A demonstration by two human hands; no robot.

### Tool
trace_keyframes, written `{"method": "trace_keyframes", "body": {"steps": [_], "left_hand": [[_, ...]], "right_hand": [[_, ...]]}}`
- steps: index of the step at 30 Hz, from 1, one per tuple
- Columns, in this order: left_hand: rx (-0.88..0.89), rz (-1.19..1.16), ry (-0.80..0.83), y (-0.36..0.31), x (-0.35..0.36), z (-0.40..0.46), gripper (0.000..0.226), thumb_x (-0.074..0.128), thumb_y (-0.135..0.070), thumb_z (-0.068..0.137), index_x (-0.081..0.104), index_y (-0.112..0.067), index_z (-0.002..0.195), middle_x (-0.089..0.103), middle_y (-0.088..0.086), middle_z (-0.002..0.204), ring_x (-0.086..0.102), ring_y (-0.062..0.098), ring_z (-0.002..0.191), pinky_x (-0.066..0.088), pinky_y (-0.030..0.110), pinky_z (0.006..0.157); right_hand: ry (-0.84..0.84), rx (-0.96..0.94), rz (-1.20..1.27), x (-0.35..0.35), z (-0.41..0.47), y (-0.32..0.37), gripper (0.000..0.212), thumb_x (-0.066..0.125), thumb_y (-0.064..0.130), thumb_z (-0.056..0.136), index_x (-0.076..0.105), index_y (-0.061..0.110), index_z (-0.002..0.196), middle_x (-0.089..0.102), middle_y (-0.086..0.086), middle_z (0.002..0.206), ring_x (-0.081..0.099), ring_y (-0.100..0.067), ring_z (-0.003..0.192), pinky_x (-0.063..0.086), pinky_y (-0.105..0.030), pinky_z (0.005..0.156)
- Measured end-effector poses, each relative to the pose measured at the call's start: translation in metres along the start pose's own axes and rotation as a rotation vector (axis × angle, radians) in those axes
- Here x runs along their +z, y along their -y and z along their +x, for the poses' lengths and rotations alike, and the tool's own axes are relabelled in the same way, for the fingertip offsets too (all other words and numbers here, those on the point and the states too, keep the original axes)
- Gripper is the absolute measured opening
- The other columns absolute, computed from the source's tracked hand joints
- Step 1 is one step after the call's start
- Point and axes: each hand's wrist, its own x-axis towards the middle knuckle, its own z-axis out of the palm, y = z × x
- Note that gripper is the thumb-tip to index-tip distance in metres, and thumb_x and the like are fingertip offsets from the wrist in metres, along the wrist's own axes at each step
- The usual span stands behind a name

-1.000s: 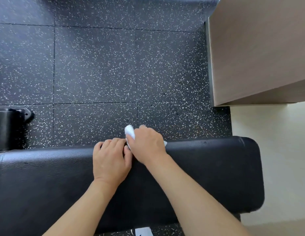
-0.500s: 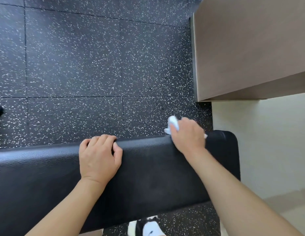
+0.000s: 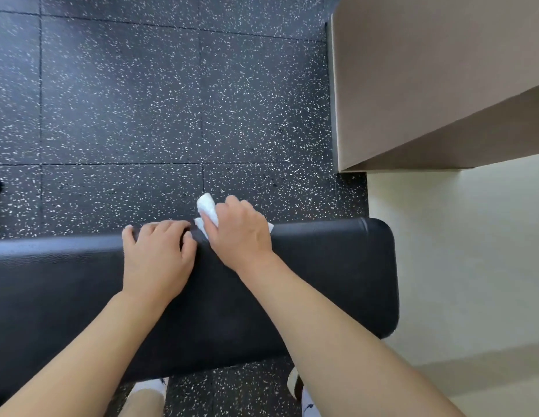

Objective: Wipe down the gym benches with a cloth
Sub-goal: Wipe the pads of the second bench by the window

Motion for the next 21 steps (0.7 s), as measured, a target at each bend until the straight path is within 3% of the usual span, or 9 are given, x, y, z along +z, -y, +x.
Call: {"method": "trace_keyframes", "body": {"steps": [2,5,10,14,16,21], "left_hand": [[0.026,-0.009,0.003,-0.042,0.011,-0.007,0.047,0.035,-0.038,0.102,0.069,-0.020,0.129,0.070,0.001,0.133,0.058,0.032,0.129,0.021,0.061,0.121],[0.094,-0.020,0.014,-0.108,0.031,-0.008,0.051,0.033,-0.041,0.100,0.066,-0.019,0.132,0.069,-0.001,0.134,0.059,0.028,0.130,0.021,0.061,0.122],[0.201,-0.020,0.041,-0.203,0.061,0.006,0.033,0.036,-0.035,0.107,0.067,-0.022,0.107,0.072,-0.004,0.109,0.066,0.025,0.106,0.035,0.051,0.108],[0.233,0.004,0.032,-0.258,0.077,0.016,0.038,0.032,-0.038,0.106,0.055,-0.024,0.079,0.066,-0.005,0.086,0.062,0.026,0.085,0.037,0.041,0.082],[0.203,0.007,-0.019,-0.265,0.081,0.017,0.041,0.032,-0.037,0.104,0.051,-0.024,0.071,0.064,-0.005,0.077,0.059,0.026,0.077,0.034,0.040,0.075],[0.209,0.028,-0.053,-0.264,0.086,0.018,0.047,0.029,-0.037,0.100,0.072,-0.022,0.088,0.073,-0.003,0.087,0.064,0.028,0.084,0.042,0.042,0.079]], "right_hand": [[-0.063,0.051,-0.044,-0.015,-0.014,-0.052,0.039,0.057,0.046,0.102,0.063,0.012,0.085,0.058,-0.007,0.090,0.056,-0.031,0.081,0.033,-0.038,0.061],[-0.154,0.097,-0.098,-0.037,-0.034,-0.139,0.039,0.061,0.044,0.099,0.063,0.010,0.080,0.059,-0.009,0.086,0.058,-0.033,0.077,0.038,-0.038,0.058],[-0.229,0.308,-0.110,-0.067,-0.061,-0.248,0.043,0.050,0.048,0.102,0.063,0.010,0.085,0.057,-0.008,0.091,0.058,-0.033,0.081,0.038,-0.036,0.058],[-0.392,0.382,0.094,-0.061,-0.099,-0.262,0.048,0.040,0.060,0.103,0.051,0.016,0.088,0.048,0.000,0.093,0.051,-0.024,0.079,0.037,-0.032,0.055],[-0.464,0.439,0.237,-0.054,-0.125,-0.259,0.050,0.034,0.066,0.102,0.049,0.019,0.094,0.047,0.005,0.096,0.051,-0.020,0.080,0.036,-0.030,0.057],[-0.488,0.543,0.371,-0.033,-0.174,-0.259,0.035,0.044,0.060,0.103,0.046,0.026,0.100,0.043,0.016,0.095,0.047,-0.009,0.079,0.032,-0.023,0.059]]}}
